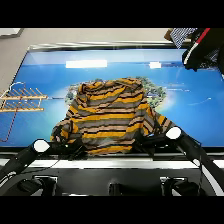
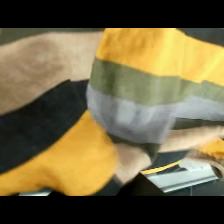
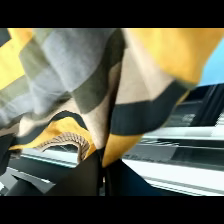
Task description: Fold the clothes and pants, and hang the long-sleeved shirts on hangers.
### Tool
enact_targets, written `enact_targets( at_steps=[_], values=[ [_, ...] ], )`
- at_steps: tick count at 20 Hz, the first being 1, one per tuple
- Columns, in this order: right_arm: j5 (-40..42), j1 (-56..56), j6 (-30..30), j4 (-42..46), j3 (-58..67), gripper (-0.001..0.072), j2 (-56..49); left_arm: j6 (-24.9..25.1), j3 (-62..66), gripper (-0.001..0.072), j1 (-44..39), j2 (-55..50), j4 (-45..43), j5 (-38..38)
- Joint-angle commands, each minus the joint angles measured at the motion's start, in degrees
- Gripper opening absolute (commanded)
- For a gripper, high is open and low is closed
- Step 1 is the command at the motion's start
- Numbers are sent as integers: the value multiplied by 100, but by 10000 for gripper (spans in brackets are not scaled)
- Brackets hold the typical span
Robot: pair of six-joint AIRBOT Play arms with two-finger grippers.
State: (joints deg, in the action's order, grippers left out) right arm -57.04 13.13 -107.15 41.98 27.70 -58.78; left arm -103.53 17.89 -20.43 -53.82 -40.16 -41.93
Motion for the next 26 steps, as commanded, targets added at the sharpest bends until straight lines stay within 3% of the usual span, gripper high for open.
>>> enact_targets(
  at_steps=[1,5,9,12,15,19,23,26],
  values=[
    [-68,4,-175,7,7,31,376,4,101,33,20,-9,59,-31],
    [-796,4,-525,164,31,30,1132,197,509,33,387,393,-13,-1591],
    [-2791,4,-1552,223,31,30,2389,146,557,33,579,1384,-142,-3348],
    [-3101,2,-2695,225,31,31,3377,-402,562,32,570,2107,-103,-3574],
    [-2175,-7,-3217,216,31,31,3565,-442,562,32,570,2151,542,-2914],
    [-479,-7,-3233,199,31,31,2848,-223,562,32,610,1683,1198,-1213],
    [1331,-7,-3193,184,31,31,1902,243,564,32,643,874,2087,835],
    [2212,-7,-2962,-94,31,32,1209,782,802,33,638,52,2570,1333]
  ],
)
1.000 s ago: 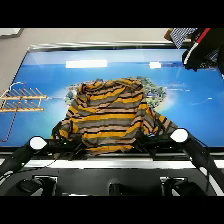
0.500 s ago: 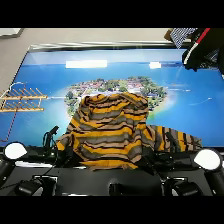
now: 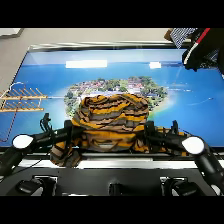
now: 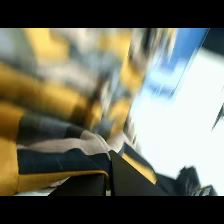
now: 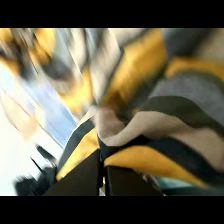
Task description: Fold the clothes and pants, and hang the long-sleeved shirts on hangers.
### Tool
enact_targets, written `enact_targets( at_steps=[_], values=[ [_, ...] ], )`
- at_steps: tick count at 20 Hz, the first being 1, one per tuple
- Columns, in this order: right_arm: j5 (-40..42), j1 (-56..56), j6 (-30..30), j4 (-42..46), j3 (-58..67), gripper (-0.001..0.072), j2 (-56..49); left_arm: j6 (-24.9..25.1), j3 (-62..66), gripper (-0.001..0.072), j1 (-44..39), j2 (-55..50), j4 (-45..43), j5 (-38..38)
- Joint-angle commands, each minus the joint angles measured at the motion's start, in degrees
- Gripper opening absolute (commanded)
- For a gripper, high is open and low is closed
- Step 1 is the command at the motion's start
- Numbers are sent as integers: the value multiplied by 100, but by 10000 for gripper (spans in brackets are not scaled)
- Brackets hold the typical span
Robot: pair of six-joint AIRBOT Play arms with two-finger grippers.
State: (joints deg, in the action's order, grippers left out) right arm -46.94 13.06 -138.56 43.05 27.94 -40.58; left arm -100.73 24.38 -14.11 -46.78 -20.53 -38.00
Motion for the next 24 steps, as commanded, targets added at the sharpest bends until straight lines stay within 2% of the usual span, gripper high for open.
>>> enact_targets(
  at_steps=[1,3,5,7,8,9,10,11,13,16,18,20,24],
  values=[
    [1412,0,437,-341,7,32,-820,789,328,33,7,-990,686,857],
    [1547,0,942,-693,7,44,-1220,1196,750,33,-4,-1661,710,726],
    [1635,0,1543,-839,7,96,-1497,1346,1156,33,-4,-2216,708,629],
    [2026,44,2225,-835,7,333,-1615,1401,1399,46,-4,-2549,706,546],
    [2155,46,2798,-844,9,443,-1609,1399,1478,226,-2,-2658,706,546],
    [2166,28,3233,-831,9,491,-1569,1399,1523,516,-2,-2708,706,540],
    [2155,17,3578,-809,22,490,-1493,1488,1534,661,24,-2693,702,540],
    [2094,17,3705,-638,85,490,-1364,1729,1534,673,125,-2625,693,448],
    [1449,17,3654,304,496,483,-1069,1827,1534,672,431,-2409,415,192],
    [-719,37,2824,2382,1816,479,-907,1714,1541,670,901,-1864,-417,-310],
    [-1462,50,2796,2870,2686,479,-966,1285,1665,668,903,-1550,-1475,-717],
    [-1558,389,2702,3025,3235,478,-1209,595,1954,666,527,-1469,-2789,-1036],
    [-1722,1786,1888,3958,3436,480,-2476,-717,2487,667,-533,-1613,-4704,-1097]
  ],
)
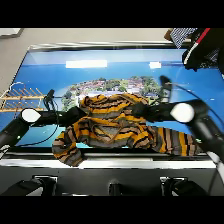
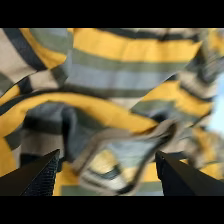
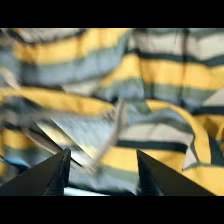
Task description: Fold the clothes and pants, and hang the long-sleeved shirts on hangers.
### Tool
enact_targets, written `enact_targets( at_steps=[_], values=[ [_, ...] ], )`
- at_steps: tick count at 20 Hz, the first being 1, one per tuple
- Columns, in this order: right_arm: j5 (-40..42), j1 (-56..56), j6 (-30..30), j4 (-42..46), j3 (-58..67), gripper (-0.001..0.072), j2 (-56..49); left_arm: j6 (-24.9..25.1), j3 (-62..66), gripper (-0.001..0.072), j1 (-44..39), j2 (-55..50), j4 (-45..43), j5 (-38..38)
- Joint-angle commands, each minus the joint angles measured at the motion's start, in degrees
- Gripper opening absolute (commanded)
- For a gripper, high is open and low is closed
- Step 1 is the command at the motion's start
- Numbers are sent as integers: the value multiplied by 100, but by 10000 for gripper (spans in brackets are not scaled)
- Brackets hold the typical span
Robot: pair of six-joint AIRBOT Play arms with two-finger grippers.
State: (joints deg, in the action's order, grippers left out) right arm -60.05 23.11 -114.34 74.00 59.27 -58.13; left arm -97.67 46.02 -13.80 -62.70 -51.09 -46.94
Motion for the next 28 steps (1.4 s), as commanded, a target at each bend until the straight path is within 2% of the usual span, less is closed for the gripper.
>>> enact_targets(
  at_steps=[1,3,13,18,21,23,28],
  values=[
    [-511,1036,-723,1137,304,481,-1067,-1281,404,667,-765,-98,-1963,-249],
    [-420,1327,-916,1392,304,481,-1532,-1543,426,667,-999,-229,-2166,-284],
    [815,1351,-1513,1635,304,480,-2280,-1523,426,669,-1126,-990,-2164,-254],
    [708,1351,-1513,1681,304,478,-2636,-1462,426,671,-1128,-1003,-2164,-258],
    [625,1351,-1510,1679,306,156,-2686,-1460,426,670,-1128,-1001,-2162,-260],
    [345,1351,-1510,1757,306,40,-2603,-1360,428,670,-1134,-1001,-2151,-262],
    [15,1351,-1513,1910,306,31,-2227,-1182,428,670,-1517,-1016,-2142,-238]
  ],
)
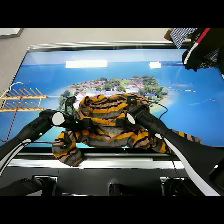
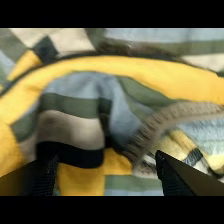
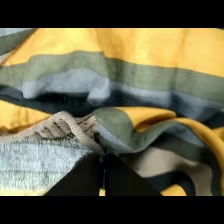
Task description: Fold the clothes and pants, and hang the long-sleeved shirts on hangers.
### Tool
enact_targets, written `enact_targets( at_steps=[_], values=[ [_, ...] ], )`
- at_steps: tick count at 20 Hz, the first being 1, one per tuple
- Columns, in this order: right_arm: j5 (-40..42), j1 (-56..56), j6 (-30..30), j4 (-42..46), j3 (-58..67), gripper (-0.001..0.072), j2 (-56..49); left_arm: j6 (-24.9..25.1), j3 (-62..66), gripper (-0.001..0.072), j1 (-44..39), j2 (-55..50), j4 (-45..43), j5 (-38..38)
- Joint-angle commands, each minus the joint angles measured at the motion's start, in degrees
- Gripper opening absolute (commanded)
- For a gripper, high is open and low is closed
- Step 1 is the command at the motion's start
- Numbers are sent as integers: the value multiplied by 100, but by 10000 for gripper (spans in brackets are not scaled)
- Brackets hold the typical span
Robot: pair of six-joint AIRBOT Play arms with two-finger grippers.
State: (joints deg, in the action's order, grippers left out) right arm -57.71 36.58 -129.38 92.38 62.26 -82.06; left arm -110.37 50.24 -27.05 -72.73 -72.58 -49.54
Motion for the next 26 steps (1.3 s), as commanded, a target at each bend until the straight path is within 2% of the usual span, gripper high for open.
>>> enact_targets(
  at_steps=[1,5,8,9,10,15,21,24,25,26],
  values=[
    [-275,4,-9,72,4,31,201,87,4,670,-310,-50,4,55],
    [-380,4,-7,55,4,31,219,79,7,668,-514,-378,-15,157],
    [-363,4,83,24,4,31,219,-289,7,662,-472,-448,-264,374],
    [-361,4,153,22,4,31,219,-289,13,646,-472,-448,-267,514],
    [-367,4,177,22,4,31,219,-289,63,589,-472,-455,-256,544],
    [-363,4,214,-20,4,31,286,-289,999,587,-498,-365,-492,-599],
    [-280,4,212,-20,4,31,302,-1121,1082,586,-562,-640,-721,-634],
    [-271,4,212,-17,4,31,302,-1228,1082,586,-706,-841,-726,-643],
    [-256,4,212,-17,4,31,302,-1303,1082,574,-719,-911,-728,-645],
    [-236,4,212,-17,4,31,302,-1386,1082,516,-730,-975,-752,-647]
  ],
)
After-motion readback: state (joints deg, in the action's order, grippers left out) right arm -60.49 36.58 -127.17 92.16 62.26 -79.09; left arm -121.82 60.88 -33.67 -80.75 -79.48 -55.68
